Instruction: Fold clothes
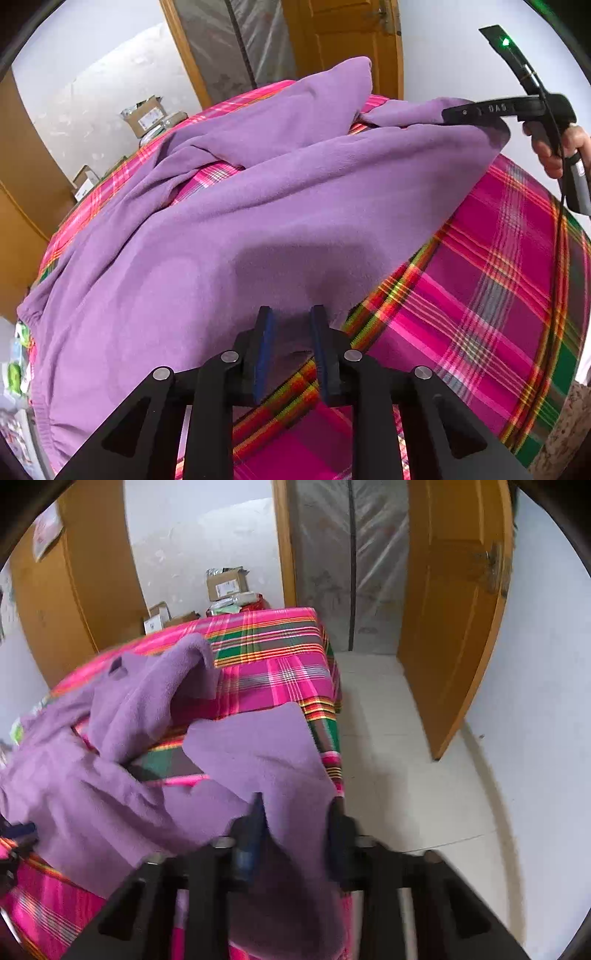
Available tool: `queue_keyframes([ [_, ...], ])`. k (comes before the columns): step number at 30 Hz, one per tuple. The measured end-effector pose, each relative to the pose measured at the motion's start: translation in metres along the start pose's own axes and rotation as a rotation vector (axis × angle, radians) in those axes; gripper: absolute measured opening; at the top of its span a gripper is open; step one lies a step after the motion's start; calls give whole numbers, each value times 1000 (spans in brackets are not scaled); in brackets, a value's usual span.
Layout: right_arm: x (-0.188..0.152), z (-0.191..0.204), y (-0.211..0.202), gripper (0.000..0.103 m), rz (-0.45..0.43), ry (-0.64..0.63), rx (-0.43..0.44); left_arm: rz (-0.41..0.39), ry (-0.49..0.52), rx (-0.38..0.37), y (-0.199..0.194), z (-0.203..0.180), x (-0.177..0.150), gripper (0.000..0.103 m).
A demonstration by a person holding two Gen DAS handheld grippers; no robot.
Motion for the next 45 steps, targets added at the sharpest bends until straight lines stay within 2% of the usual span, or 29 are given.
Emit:
queue_keyframes([
  [2, 1, -6, -4, 11, -29, 38, 3, -2, -10, -7, 1, 1, 1, 19],
  [3, 3, -11, -6, 10, -43, 74, 14, -3, -15, -11, 1, 2, 2, 4],
  [4, 5, -17, -8, 10, -55, 114, 28, -4, -19, -15, 2, 2, 2, 0],
  [10, 12, -61, -17, 10, -127, 386, 154, -27, -55, -24, -7, 11, 1, 0],
  [20, -14, -95, -13, 8, -118, 555, 102, -17, -66, -85, -6, 2, -3, 1],
  [25, -24, -98, -3, 8, -80, 569, 53, -48, -130, -96, -17, 12, -4, 2],
  [29, -30, -96, -6, 10, -58, 548, 1, -99, -199, -72, -34, 28, -13, 3],
  [33, -30, -89, -16, 25, -43, 465, -149, -144, -353, -30, -52, 64, -31, 5],
  [35, -31, -86, -22, 27, -43, 465, -193, -163, -427, -5, -62, 82, -43, 6],
  [37, -33, -84, -29, 28, -44, 471, -233, -185, -480, 27, -74, 96, -56, 11],
  [42, -37, -70, -47, 29, -68, 469, -264, -210, -601, 68, -95, 127, -90, 12],
  [45, -42, -56, -56, 29, -83, 478, -236, -207, -678, 88, -100, 143, -110, 12],
])
Point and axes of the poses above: each gripper's, at about its wrist camera, not at the fingertips, and y roughly the way its jaws point, z to its left, x to its top, the point moved 4 cm from there along y, roughly the way its jaws point, and after that the axes turned 1 degree about -z, right-handed, at the moved point
